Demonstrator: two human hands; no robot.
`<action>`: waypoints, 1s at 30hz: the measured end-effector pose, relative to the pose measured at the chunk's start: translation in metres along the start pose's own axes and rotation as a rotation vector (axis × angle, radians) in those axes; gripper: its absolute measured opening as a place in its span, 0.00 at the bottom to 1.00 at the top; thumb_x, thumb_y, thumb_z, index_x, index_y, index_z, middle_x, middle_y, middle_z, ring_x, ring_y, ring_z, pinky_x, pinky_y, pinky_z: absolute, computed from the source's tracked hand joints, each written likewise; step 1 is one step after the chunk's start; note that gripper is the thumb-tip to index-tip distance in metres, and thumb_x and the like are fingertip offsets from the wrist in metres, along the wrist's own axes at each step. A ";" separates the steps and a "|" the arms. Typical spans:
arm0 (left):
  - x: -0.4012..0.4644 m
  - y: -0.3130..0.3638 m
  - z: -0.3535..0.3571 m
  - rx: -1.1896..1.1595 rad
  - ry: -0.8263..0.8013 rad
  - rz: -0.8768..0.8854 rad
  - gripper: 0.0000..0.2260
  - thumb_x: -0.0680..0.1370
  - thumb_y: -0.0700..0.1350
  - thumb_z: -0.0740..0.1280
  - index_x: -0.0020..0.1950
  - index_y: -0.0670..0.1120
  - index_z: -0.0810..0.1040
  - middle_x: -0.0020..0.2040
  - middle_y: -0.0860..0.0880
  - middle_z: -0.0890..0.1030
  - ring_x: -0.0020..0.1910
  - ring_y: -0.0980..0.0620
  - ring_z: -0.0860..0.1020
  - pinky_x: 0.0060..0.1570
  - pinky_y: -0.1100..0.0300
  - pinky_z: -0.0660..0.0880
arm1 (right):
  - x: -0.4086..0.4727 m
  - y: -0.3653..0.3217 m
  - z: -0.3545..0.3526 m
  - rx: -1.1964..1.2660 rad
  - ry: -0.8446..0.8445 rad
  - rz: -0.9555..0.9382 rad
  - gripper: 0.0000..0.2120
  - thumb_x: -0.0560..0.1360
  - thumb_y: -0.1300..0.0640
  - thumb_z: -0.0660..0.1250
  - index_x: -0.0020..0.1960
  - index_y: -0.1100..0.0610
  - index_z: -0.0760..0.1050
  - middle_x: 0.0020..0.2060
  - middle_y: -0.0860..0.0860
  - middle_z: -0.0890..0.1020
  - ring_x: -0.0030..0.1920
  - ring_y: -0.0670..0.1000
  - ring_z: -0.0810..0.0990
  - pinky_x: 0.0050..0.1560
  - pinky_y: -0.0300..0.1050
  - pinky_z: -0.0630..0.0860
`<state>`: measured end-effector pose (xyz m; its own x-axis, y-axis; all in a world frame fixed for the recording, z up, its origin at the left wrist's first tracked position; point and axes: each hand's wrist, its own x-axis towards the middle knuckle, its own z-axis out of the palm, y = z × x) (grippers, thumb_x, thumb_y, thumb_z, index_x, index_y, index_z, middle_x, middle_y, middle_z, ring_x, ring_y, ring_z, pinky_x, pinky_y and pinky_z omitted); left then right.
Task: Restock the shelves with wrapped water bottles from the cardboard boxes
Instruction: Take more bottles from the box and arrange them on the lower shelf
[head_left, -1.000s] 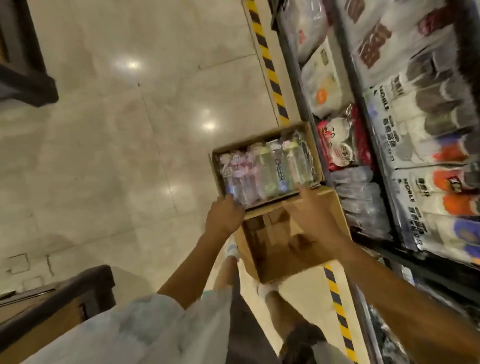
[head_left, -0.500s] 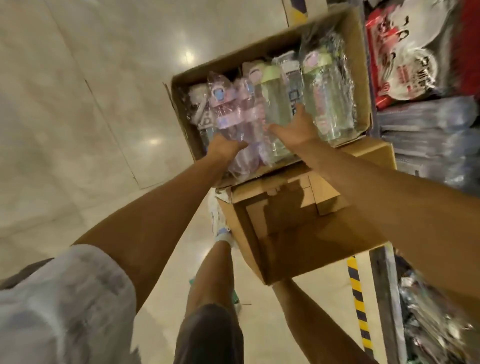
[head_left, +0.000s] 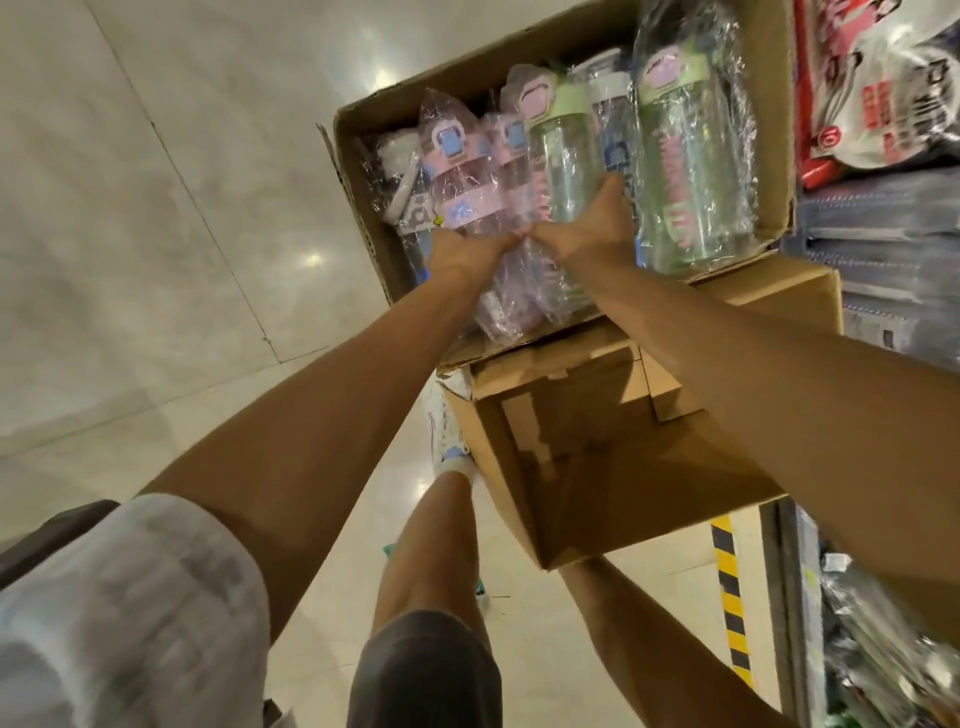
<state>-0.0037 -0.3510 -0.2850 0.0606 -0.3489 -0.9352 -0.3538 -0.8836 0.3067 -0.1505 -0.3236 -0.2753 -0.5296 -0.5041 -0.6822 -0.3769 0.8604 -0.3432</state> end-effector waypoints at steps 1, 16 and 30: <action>-0.003 0.001 0.000 0.007 -0.012 0.007 0.34 0.69 0.54 0.82 0.68 0.42 0.72 0.57 0.46 0.82 0.51 0.47 0.83 0.50 0.53 0.81 | -0.003 0.000 -0.005 0.035 -0.009 -0.004 0.45 0.66 0.46 0.83 0.74 0.56 0.63 0.69 0.56 0.73 0.69 0.58 0.73 0.66 0.54 0.75; -0.167 0.058 -0.077 -0.070 -0.507 0.072 0.27 0.74 0.41 0.76 0.72 0.48 0.73 0.66 0.41 0.81 0.64 0.40 0.81 0.64 0.36 0.77 | -0.175 -0.029 -0.141 0.795 -0.097 0.111 0.32 0.66 0.55 0.81 0.65 0.49 0.70 0.61 0.53 0.81 0.60 0.55 0.83 0.65 0.59 0.80; -0.519 0.144 -0.053 0.339 -0.675 0.534 0.32 0.69 0.44 0.81 0.71 0.51 0.74 0.60 0.46 0.84 0.61 0.44 0.83 0.56 0.46 0.82 | -0.494 -0.013 -0.349 1.226 0.263 0.098 0.26 0.61 0.52 0.82 0.57 0.41 0.82 0.57 0.53 0.85 0.59 0.61 0.84 0.60 0.68 0.81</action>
<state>-0.0363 -0.3142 0.2537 -0.7082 -0.3339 -0.6221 -0.4387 -0.4823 0.7582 -0.1491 -0.1120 0.2908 -0.7037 -0.3130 -0.6379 0.5503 0.3279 -0.7679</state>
